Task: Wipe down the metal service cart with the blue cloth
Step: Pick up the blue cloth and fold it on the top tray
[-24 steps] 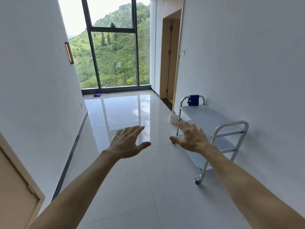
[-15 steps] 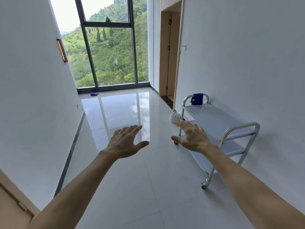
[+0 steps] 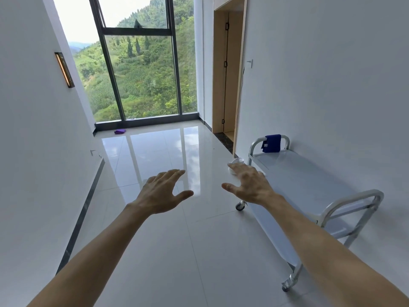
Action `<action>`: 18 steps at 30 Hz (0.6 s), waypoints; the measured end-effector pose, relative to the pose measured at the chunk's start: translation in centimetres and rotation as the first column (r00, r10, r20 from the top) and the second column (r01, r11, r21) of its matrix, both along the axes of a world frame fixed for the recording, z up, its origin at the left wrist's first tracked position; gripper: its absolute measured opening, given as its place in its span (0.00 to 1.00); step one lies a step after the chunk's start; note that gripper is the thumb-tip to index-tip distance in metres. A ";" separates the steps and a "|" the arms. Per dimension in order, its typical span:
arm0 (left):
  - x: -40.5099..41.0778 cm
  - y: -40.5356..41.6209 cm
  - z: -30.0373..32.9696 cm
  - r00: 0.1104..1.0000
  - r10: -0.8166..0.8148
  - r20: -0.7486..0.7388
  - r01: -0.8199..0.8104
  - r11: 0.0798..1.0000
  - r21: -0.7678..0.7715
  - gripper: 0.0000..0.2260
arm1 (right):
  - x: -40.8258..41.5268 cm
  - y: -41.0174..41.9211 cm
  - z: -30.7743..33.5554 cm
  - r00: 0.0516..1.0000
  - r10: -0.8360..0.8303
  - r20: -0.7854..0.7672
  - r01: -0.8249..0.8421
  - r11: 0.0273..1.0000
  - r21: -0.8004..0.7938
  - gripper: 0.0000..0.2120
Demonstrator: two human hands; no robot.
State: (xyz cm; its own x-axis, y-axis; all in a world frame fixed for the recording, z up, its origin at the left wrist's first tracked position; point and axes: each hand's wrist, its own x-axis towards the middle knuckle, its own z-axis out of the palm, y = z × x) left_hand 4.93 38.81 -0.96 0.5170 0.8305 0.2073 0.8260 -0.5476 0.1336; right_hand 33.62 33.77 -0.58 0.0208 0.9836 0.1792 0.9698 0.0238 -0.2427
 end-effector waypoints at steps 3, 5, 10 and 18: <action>1.1 5.3 0.3 1.000 0.018 0.023 -0.018 1.000 0.004 0.40 | 1.6 6.0 0.3 1.000 0.018 0.000 -0.018 1.000 0.004 0.37; 1.5 8.4 0.1 0.999 0.026 0.018 -0.026 1.000 0.005 0.40 | 2.4 9.7 0.2 1.000 0.026 0.007 -0.026 1.000 -0.004 0.37; 2.3 16.4 -1.1 0.999 0.041 0.006 -0.041 0.999 -0.007 0.41 | 3.8 18.0 -1.3 0.999 0.032 0.028 -0.032 0.999 -0.014 0.37; 4.9 32.5 -4.2 0.999 -0.022 0.038 0.024 0.998 -0.059 0.40 | 6.2 32.4 -4.7 0.999 -0.044 0.003 0.044 0.997 -0.056 0.36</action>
State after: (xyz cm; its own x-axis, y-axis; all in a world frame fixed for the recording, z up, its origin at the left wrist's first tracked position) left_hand 9.78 71.35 -5.17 0.5287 0.8301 0.1772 0.8073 -0.5563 0.1970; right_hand 39.78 66.15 -5.30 0.0639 0.9902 0.1240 0.9701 -0.0325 -0.2407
